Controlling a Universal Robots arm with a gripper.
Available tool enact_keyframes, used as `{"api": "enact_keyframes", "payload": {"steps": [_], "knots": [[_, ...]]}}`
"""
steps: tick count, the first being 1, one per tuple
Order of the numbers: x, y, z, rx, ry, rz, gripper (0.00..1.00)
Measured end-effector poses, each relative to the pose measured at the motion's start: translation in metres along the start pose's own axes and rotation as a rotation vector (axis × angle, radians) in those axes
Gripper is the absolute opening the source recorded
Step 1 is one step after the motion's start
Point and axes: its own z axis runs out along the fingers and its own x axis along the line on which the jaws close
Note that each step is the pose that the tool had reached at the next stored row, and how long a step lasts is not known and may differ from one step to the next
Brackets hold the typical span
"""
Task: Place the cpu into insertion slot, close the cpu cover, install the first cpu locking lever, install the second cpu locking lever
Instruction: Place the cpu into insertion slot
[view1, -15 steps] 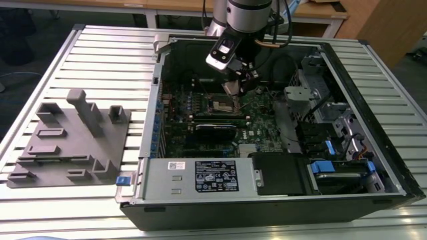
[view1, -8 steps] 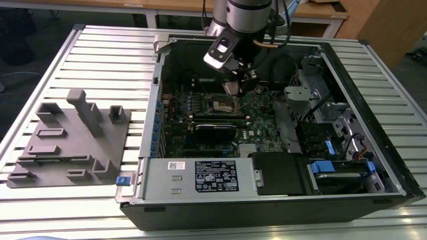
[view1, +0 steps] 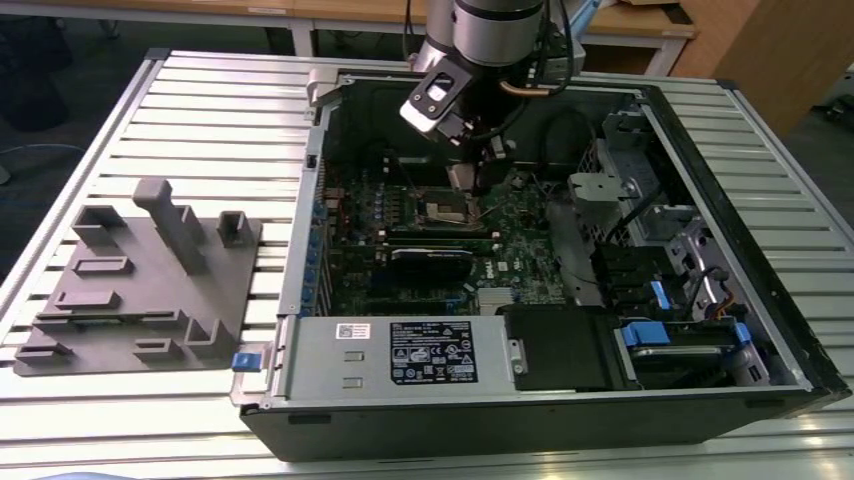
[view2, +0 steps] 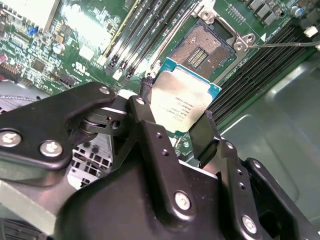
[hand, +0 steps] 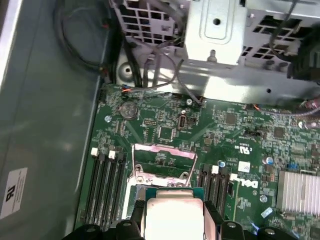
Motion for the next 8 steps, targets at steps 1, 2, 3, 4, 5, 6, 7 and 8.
{"api": "enact_keyframes", "payload": {"steps": [1, 2, 3, 4, 5, 6, 7, 8], "knots": [[0.0, 0.0, 0.0, 0.0, -0.0001, 0.0, 0.54], [0.0, 0.0, 0.0, -0.0001, -0.0001, 0.0, 0.54], [0.0, 0.0, 0.0001, -0.0001, 0.0, 0.001, 0.54], [0.0, 0.0, 0.0001, -0.0001, -0.0001, 0.001, 0.54], [0.0, 0.0, 0.0001, -0.0001, -0.0001, 0.001, 0.54], [0.0, 0.0, 0.0001, -0.0002, -0.0001, 0.001, 0.54], [0.0, 0.0, 0.0001, -0.0002, -0.0001, 0.001, 0.54], [0.0, 0.0, 0.0001, -0.0002, -0.0003, 0.003, 0.54]]}}
